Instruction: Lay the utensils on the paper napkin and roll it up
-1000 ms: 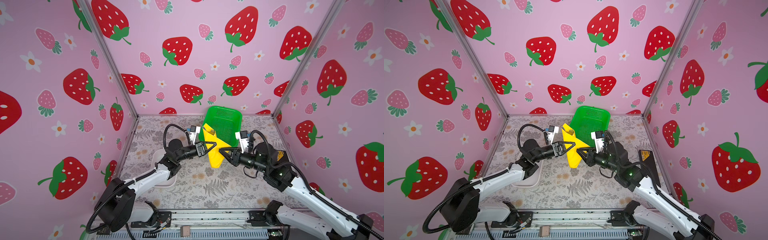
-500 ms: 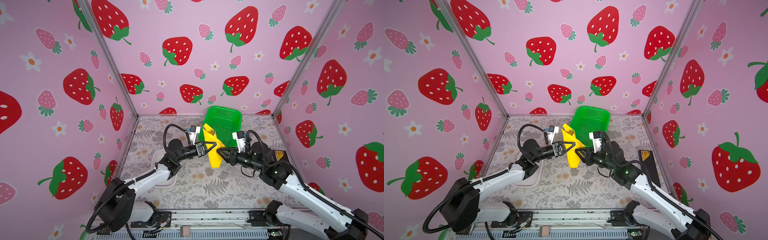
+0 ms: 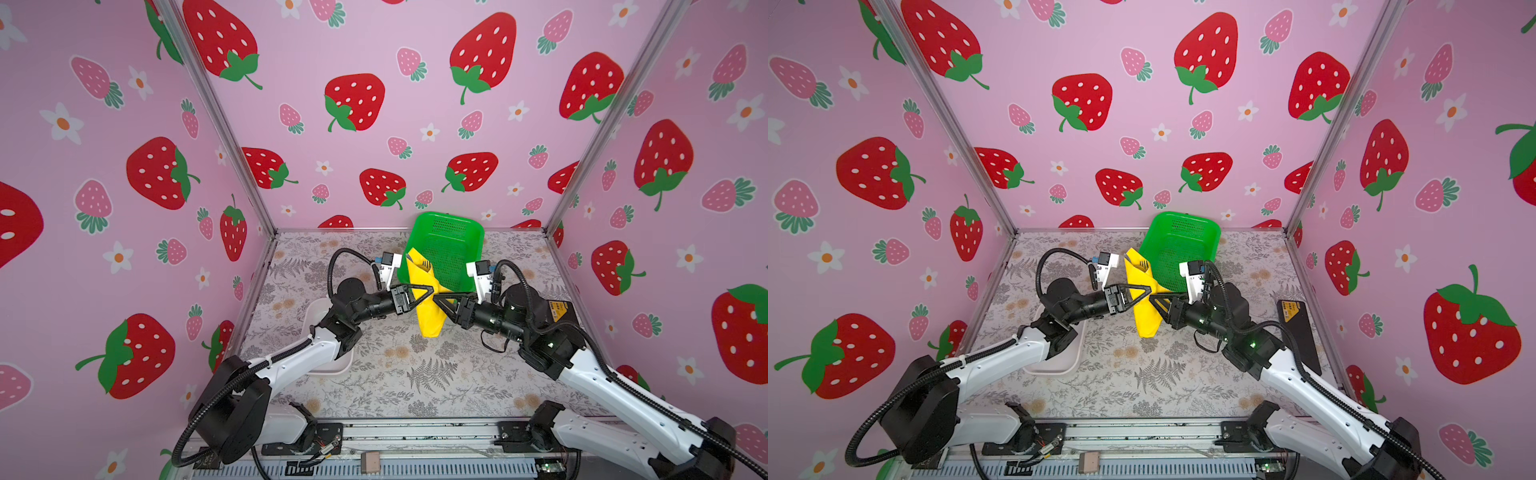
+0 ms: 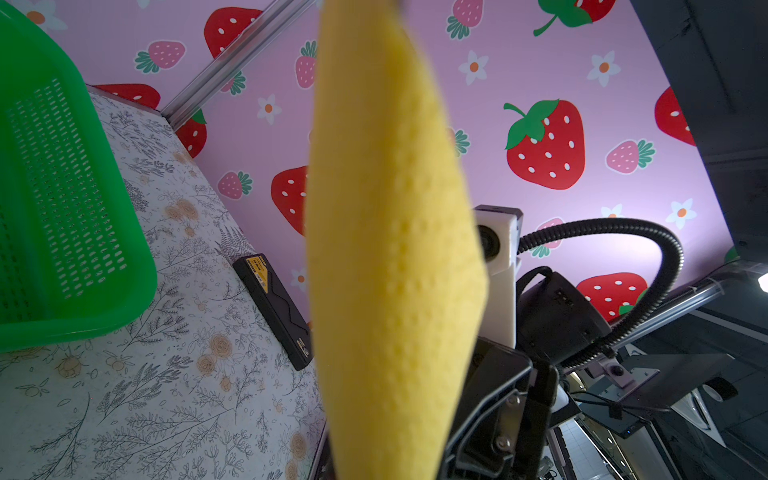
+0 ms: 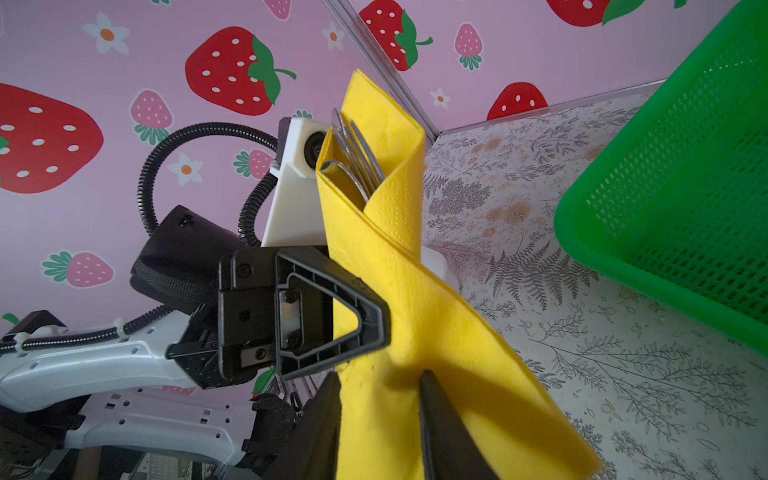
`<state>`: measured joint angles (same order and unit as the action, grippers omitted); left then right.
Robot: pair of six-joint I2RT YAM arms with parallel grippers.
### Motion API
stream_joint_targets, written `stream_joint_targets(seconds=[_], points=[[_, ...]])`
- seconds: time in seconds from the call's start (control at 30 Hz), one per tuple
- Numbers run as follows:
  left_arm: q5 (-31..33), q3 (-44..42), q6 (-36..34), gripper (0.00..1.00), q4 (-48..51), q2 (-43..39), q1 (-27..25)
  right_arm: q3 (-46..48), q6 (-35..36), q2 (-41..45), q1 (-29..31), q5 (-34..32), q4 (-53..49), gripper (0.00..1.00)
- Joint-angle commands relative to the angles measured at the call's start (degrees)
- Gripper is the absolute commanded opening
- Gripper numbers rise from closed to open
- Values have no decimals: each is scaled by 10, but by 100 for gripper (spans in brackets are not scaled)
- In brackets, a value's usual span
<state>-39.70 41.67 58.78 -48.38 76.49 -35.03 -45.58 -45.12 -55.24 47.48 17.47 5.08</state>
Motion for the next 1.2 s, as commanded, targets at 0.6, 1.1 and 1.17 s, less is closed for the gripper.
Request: stream_joint_targets(seconds=[0.6,1.1,1.17], points=[[-13,21,11,9,-28,-28,0,41,-11,-14,2,94,62,34],[4,20,-25,9,37,-47,3,-17,46,102,-10,-27,-93,44],[5,20,-18,9,28,-39,2,-15,41,102,-10,-9,-81,40]])
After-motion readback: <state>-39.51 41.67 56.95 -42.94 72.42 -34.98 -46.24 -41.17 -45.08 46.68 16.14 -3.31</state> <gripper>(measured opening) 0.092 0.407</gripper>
